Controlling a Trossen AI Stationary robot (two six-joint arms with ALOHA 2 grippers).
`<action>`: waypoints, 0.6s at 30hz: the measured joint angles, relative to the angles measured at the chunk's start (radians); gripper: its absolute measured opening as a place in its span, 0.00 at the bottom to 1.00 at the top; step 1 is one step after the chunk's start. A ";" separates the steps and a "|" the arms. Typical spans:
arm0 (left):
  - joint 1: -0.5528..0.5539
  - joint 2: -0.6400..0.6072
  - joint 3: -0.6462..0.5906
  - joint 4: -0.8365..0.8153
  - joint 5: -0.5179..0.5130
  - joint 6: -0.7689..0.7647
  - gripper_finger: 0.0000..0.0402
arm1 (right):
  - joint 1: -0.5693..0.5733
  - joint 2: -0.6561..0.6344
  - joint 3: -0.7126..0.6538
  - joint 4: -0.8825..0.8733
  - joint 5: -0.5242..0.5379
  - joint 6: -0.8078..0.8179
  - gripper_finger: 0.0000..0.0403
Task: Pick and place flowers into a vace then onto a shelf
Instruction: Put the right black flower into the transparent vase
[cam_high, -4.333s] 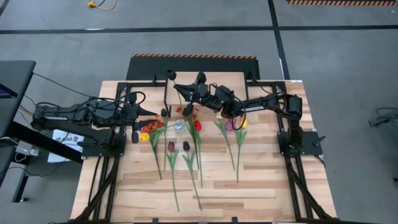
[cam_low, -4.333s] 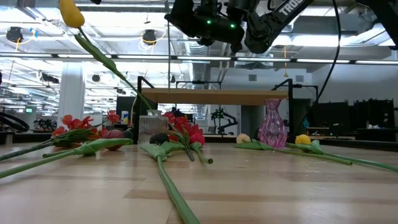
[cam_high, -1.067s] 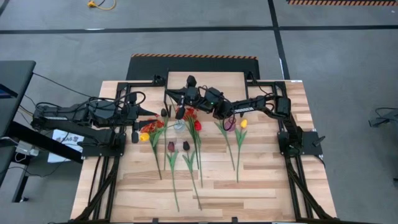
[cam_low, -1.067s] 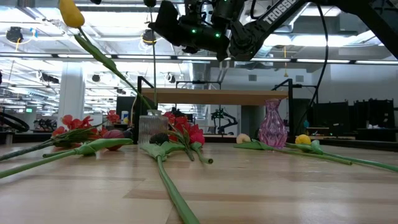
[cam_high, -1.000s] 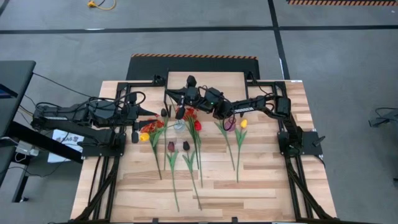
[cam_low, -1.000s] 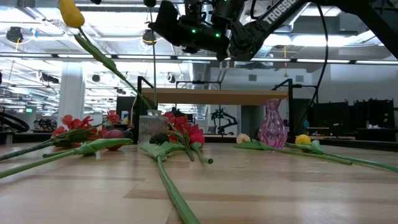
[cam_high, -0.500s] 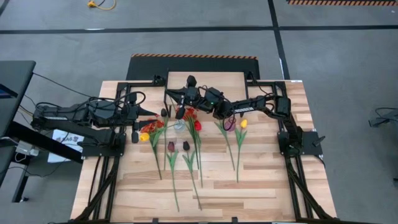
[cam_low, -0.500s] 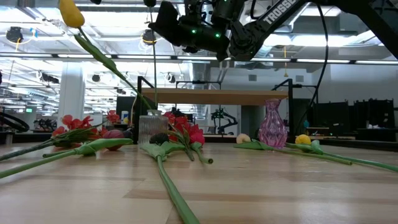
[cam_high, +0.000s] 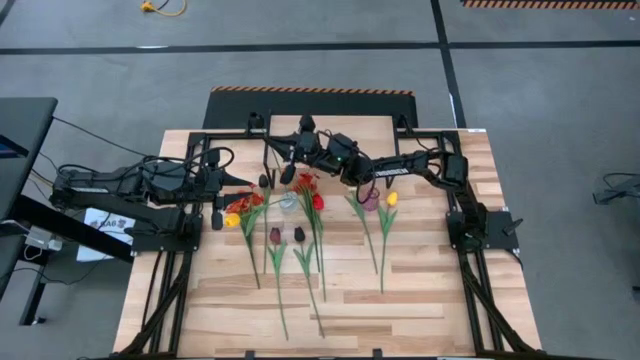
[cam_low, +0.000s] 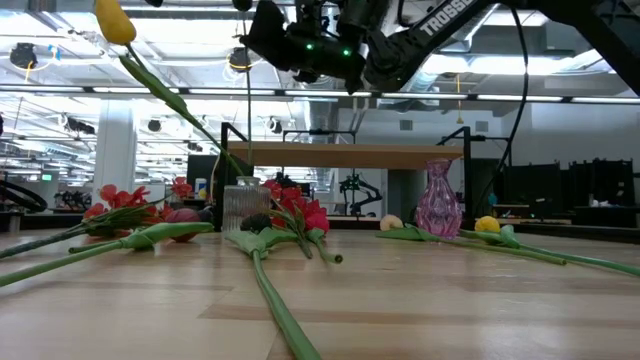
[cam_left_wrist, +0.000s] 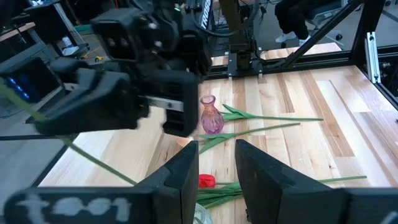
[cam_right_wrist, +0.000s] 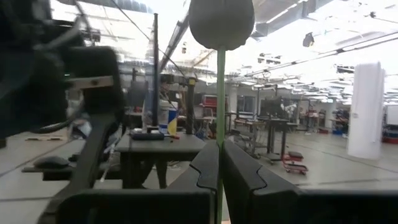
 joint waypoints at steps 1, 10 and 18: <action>0.000 0.000 0.000 0.000 0.000 0.000 0.24 | -0.003 0.000 0.008 -0.016 -0.001 -0.004 0.00; 0.000 0.000 0.000 0.000 0.000 0.000 0.24 | 0.013 0.000 0.016 -0.030 -0.005 -0.006 0.00; 0.000 0.000 0.000 0.000 0.000 0.000 0.24 | 0.021 0.000 0.016 -0.051 -0.015 -0.007 0.00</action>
